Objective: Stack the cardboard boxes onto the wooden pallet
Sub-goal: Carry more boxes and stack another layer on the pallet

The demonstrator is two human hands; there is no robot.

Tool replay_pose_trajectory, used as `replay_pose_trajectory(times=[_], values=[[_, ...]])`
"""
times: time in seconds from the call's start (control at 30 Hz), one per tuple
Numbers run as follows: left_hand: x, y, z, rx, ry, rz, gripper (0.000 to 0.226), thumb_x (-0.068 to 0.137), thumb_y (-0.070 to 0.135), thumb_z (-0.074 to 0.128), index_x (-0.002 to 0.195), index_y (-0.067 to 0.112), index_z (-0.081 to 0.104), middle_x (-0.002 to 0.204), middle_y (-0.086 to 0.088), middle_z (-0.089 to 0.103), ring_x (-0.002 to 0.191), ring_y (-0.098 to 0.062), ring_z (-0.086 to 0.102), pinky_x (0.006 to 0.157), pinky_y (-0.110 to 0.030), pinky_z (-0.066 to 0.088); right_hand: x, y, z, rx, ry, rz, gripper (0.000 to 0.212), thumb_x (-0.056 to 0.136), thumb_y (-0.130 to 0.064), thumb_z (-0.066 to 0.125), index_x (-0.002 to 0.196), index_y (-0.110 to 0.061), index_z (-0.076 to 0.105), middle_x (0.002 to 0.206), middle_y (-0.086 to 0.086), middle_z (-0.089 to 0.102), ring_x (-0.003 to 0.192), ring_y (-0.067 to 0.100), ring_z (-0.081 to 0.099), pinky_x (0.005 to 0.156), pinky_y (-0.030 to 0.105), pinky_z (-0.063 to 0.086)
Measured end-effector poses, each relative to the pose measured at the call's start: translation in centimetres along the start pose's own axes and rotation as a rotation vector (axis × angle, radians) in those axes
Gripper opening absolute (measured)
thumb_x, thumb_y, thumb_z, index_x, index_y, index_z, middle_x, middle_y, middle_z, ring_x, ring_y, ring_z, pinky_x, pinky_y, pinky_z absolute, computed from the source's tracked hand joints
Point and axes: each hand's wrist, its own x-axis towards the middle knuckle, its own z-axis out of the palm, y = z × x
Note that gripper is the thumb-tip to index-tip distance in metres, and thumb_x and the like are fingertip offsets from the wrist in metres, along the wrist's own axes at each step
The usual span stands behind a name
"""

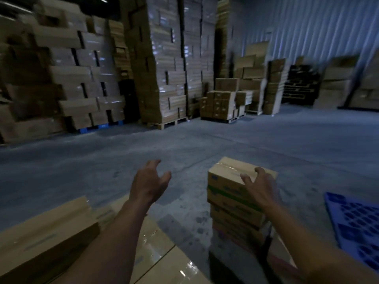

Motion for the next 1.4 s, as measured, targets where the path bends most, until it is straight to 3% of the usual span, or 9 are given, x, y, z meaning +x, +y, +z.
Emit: replay_pose_trajectory(times=[0.27, 0.53, 0.77, 1.1, 1.27, 1.4], values=[[6.8, 8.0, 13.6, 0.038, -0.130, 0.107, 0.063, 0.091, 0.044, 0.064, 0.143, 0.011, 0.052, 0.143, -0.011, 0.055, 0.126, -0.031, 0.055, 0.100, -0.039, 0.046, 11.5, 8.5, -2.9, 0.020, 0.042, 0.077, 0.067, 0.098, -0.052, 0.051, 0.152, -0.015, 0.036, 0.150, 0.017, 0.044, 0.135, 0.035, 0.044, 0.105, 0.049, 0.040], [14.3, 14.8, 28.8, 0.007, -0.263, 0.065, 0.067, 0.091, 0.045, 0.065, 0.145, 0.008, 0.049, 0.144, -0.015, 0.052, 0.129, -0.034, 0.052, 0.101, -0.041, 0.045, 24.5, 17.3, -3.4, 0.002, 0.018, 0.129, 0.068, 0.099, -0.051, 0.049, 0.150, -0.009, 0.037, 0.152, 0.017, 0.042, 0.139, 0.035, 0.040, 0.111, 0.047, 0.034], [18.3, 17.5, 36.1, 0.098, -0.384, 0.126, 0.064, 0.092, 0.045, 0.062, 0.144, 0.011, 0.048, 0.143, -0.010, 0.052, 0.128, -0.028, 0.050, 0.099, -0.038, 0.043, 31.0, 20.6, -2.3, -0.036, -0.019, 0.104, 0.067, 0.099, -0.054, 0.047, 0.150, -0.011, 0.038, 0.152, 0.015, 0.042, 0.137, 0.033, 0.041, 0.107, 0.044, 0.036], [29.3, 14.6, 48.2, 0.179, -0.532, 0.292, 0.065, 0.094, 0.044, 0.059, 0.146, 0.009, 0.046, 0.144, -0.010, 0.051, 0.130, -0.026, 0.048, 0.103, -0.037, 0.041, 41.2, 24.5, 5.8, -0.142, -0.031, 0.186, 0.064, 0.098, -0.058, 0.043, 0.146, -0.016, 0.042, 0.147, 0.012, 0.045, 0.133, 0.031, 0.044, 0.103, 0.046, 0.041], [36.7, 9.1, 57.3, 0.170, -0.670, 0.326, 0.063, 0.092, 0.041, 0.063, 0.143, 0.006, 0.049, 0.142, -0.014, 0.053, 0.129, -0.030, 0.050, 0.103, -0.037, 0.040, 45.5, 27.0, 14.0, -0.122, -0.086, 0.358, 0.058, 0.094, -0.062, 0.043, 0.140, -0.025, 0.043, 0.138, 0.008, 0.050, 0.123, 0.028, 0.050, 0.096, 0.045, 0.046], [40.9, 2.5, 63.5, 0.221, -0.840, 0.302, 0.061, 0.089, 0.039, 0.067, 0.135, 0.000, 0.055, 0.133, -0.022, 0.058, 0.123, -0.037, 0.054, 0.101, -0.042, 0.042, 46.4, 28.1, 20.3, -0.198, -0.146, 0.588, 0.061, 0.096, -0.054, 0.050, 0.145, -0.018, 0.042, 0.139, 0.012, 0.050, 0.121, 0.032, 0.052, 0.094, 0.041, 0.046]])
